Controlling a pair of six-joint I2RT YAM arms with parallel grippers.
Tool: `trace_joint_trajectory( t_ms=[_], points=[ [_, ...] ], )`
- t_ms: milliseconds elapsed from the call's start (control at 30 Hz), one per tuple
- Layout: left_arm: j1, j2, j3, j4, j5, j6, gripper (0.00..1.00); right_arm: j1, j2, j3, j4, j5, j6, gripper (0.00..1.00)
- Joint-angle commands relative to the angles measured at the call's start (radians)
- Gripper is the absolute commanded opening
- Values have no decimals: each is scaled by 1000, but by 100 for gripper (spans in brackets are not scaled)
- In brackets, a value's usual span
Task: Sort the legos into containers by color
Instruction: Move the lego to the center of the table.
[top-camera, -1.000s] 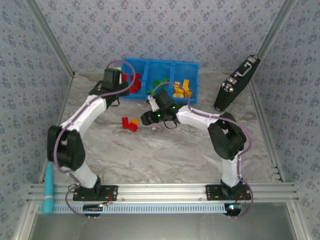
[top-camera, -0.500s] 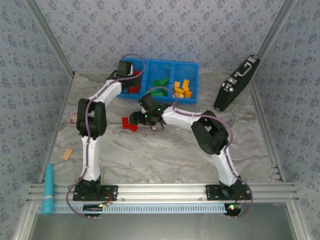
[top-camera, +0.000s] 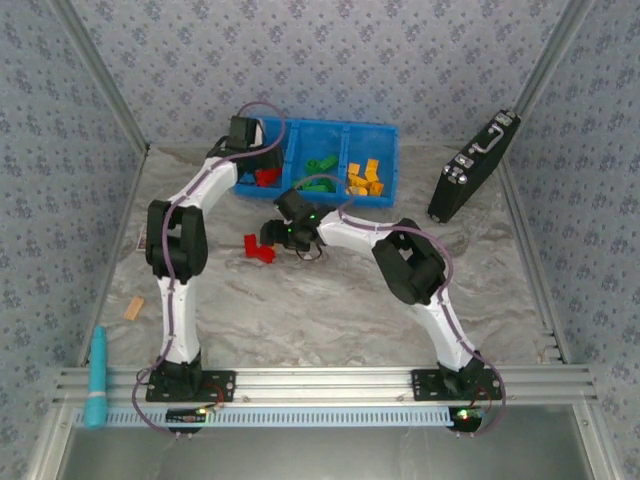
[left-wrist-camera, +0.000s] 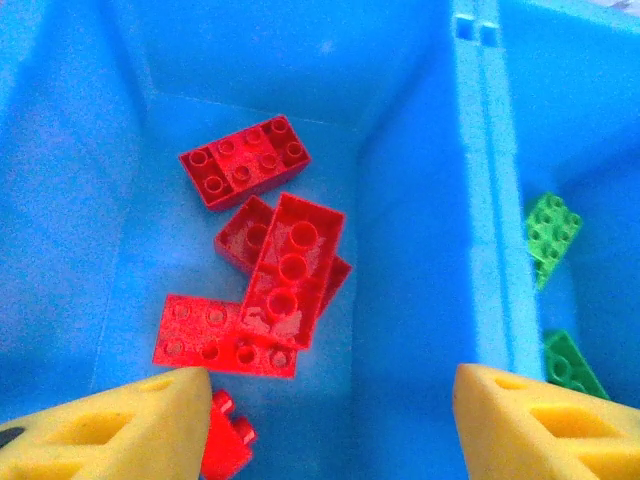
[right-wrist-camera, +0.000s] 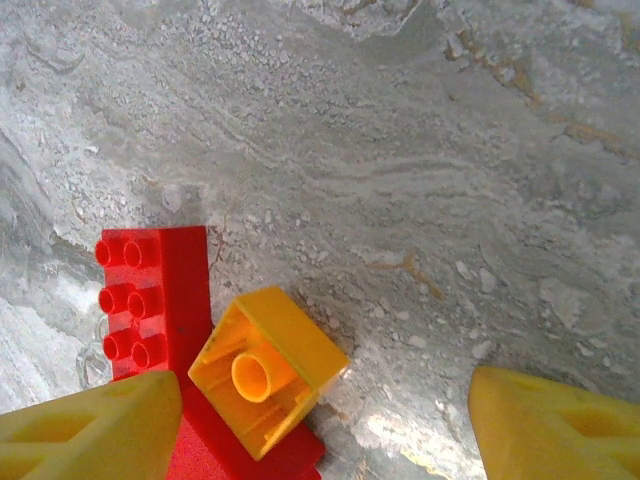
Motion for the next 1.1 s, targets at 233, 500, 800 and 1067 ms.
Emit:
trace_joint_trajectory(
  t_ms=[233, 500, 800, 1067],
  points=[
    [3, -402, -234, 18, 18, 34, 66, 14, 133, 142, -81, 38, -10, 77],
    [5, -705, -490, -29, -48, 29, 68, 33, 204, 209, -199, 128, -50, 75],
    [71, -918, -635, -135, -85, 58, 69, 37, 230, 229, -254, 181, -69, 66],
    [109, -1026, -684, -188, -92, 69, 69, 10, 155, 141, -300, 256, -112, 49]
  ],
)
